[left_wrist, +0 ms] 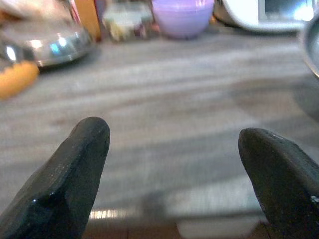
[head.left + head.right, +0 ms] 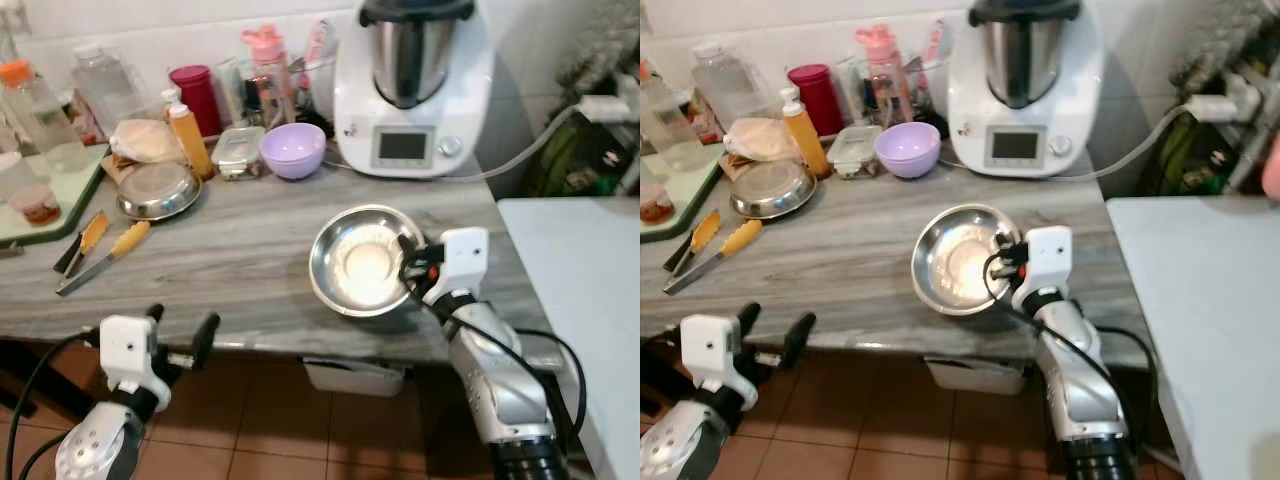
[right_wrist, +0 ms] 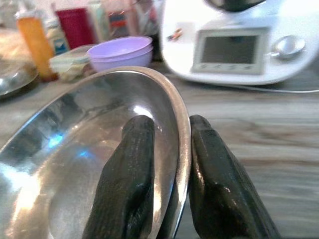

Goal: Setting the table

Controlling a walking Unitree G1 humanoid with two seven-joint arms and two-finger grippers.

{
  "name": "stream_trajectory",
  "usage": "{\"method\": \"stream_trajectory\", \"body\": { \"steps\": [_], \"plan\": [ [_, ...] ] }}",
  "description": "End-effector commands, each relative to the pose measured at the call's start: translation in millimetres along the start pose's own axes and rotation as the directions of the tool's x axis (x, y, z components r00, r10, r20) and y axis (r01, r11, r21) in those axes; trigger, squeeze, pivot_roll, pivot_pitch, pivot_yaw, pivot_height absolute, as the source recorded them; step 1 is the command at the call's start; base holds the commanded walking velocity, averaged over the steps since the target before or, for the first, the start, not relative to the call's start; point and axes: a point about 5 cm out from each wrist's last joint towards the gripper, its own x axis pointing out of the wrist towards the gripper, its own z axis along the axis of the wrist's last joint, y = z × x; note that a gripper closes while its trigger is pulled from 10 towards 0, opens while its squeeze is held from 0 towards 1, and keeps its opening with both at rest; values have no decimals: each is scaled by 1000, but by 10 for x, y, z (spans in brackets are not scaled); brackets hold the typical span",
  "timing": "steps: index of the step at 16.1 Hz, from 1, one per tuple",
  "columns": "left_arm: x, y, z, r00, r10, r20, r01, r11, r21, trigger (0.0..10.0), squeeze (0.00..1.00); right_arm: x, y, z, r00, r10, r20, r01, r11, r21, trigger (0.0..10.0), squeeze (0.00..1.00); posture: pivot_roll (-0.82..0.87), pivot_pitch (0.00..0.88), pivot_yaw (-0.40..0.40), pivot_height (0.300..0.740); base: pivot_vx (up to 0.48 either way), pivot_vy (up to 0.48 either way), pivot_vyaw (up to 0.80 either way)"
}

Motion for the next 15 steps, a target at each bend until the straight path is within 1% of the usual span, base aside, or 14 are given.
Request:
{"method": "stream_trajectory", "body": {
  "steps": [1,4,6,8,12,13,14,15],
  "plan": [
    [-59,22,-10,999,-31,-29,31,999,8,10000,0,33,72,19,999,39,12,-39,999,-4,10000,0,-184,1,96,740,0,0,0],
    [-81,-43,16,992,-118,-49,119,993,23,10000,0,118,63,31,999,36,18,-36,999,-12,10000,0,-187,0,114,740,0,0,0],
    [-76,-80,25,988,-147,-54,149,988,28,10000,0,158,50,17,999,31,13,-31,1000,-8,10000,0,-184,0,118,740,0,0,0],
    [-63,-101,27,984,-167,-65,170,984,47,10000,0,211,80,3,999,32,7,-32,999,12,10000,0,-184,5,126,740,0,0,0],
    [-57,-177,67,974,-218,-66,220,975,30,10000,0,290,114,-26,1000,2,5,-2,999,41,10000,0,-170,16,128,740,0,0,0],
    [-57,-218,75,965,-254,-69,256,966,30,10000,0,307,129,-54,1000,-4,-9,5,998,64,10000,0,-168,18,128,740,0,0,0],
    [-56,-232,77,962,-265,-69,267,963,31,10000,0,313,134,-61,1000,-4,-13,5,997,72,10000,0,-168,18,128,740,0,0,0],
    [-44,-258,85,956,-283,-70,286,957,35,10000,0,343,168,-112,999,-3,-46,9,993,115,10000,0,-169,21,130,740,0,0,0]
  ]
}}
